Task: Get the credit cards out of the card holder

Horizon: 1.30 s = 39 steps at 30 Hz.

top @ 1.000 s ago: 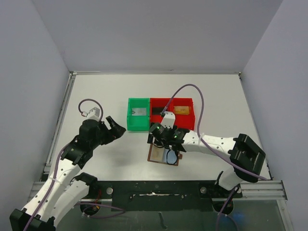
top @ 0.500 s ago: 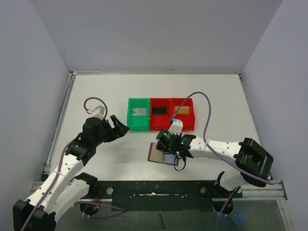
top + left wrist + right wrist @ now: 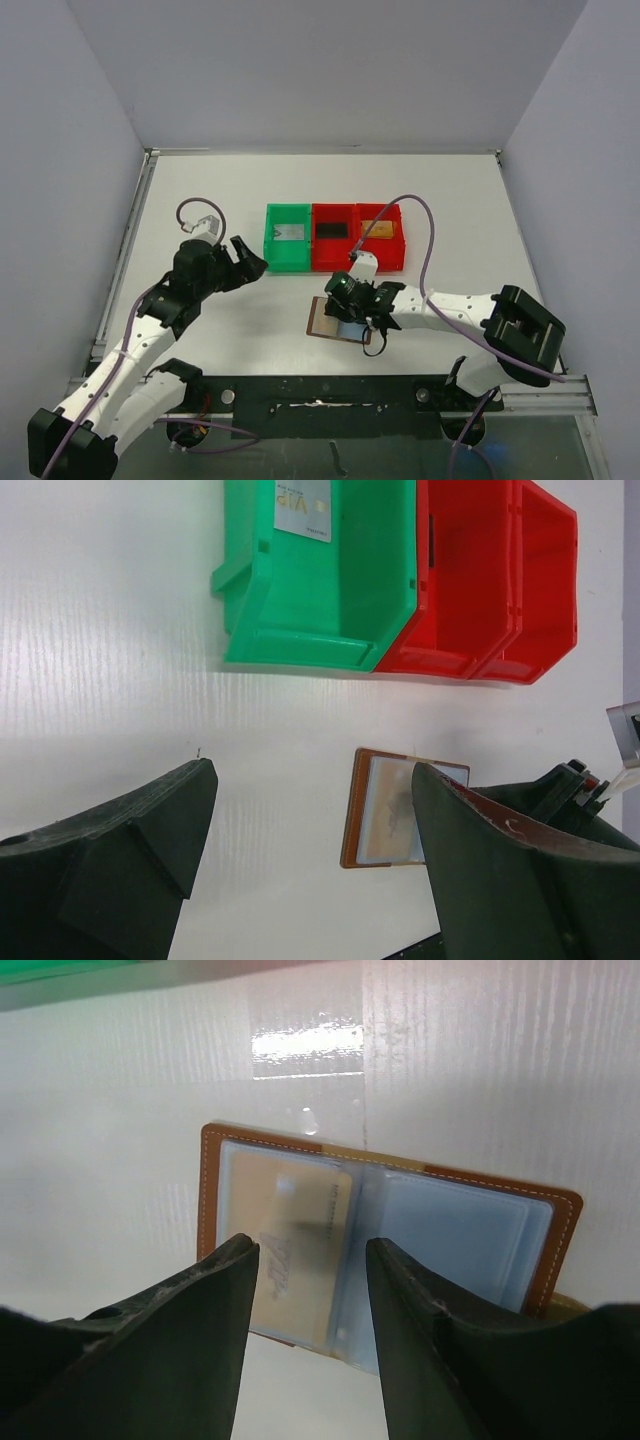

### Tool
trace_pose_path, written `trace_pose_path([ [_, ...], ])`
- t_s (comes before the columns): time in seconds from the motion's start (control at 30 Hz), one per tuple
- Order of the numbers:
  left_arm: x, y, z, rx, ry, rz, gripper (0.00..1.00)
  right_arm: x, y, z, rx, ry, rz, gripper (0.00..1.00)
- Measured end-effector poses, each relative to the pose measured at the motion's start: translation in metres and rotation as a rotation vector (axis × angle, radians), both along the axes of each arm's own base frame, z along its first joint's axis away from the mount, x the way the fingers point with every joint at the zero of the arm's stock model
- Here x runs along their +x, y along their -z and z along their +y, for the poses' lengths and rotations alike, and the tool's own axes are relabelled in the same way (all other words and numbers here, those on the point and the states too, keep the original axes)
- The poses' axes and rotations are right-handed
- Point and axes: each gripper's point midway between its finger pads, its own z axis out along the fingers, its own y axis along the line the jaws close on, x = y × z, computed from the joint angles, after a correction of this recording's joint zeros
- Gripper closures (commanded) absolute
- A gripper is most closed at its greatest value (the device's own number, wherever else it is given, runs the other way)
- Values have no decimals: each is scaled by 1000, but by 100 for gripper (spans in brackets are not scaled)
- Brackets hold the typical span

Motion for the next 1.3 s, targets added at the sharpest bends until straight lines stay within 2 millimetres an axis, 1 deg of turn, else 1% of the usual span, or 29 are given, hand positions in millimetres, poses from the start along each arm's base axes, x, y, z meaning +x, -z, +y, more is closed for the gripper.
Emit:
trace_pose_path([
  [0.07,-2,1,3,9,-5,4,21,3,-2,4,3,-3,-4,55],
  [0.2,-6,2,7,21,-19,11,20,3,2,6,-8,-12,2,57],
  [0.27,-7,3,8,24,-22,18,21,2,6,7,-15,-22,10,59],
  [0.33,-8,3,8,22,-23,21,21,1,13,6,-33,-26,22,67],
  [0.43,-8,3,8,19,-23,21,23,1,21,4,-52,-24,33,68],
  [0.5,-9,2,6,10,-15,24,25,1,20,6,-45,-23,31,68],
  [0.63,-14,0,-3,-30,25,33,27,2,21,7,-34,-27,22,82],
  [0.67,-15,-1,-5,-41,32,34,28,2,22,7,-30,-29,17,84],
  [0.77,-20,1,-9,-75,47,37,28,3,22,7,-5,-44,4,86],
  [0.83,-24,4,-12,-94,56,43,30,2,23,6,19,-54,1,89],
  [0.97,-33,14,-24,-130,92,62,32,3,24,3,109,-80,0,91],
  [1.03,-40,19,-32,-136,119,77,32,4,25,2,163,-94,4,94],
  [1.13,-52,23,-53,-133,186,90,32,4,25,1,244,-115,11,99],
  [1.3,-63,32,-81,-121,252,101,37,3,25,-2,332,-133,15,98],
])
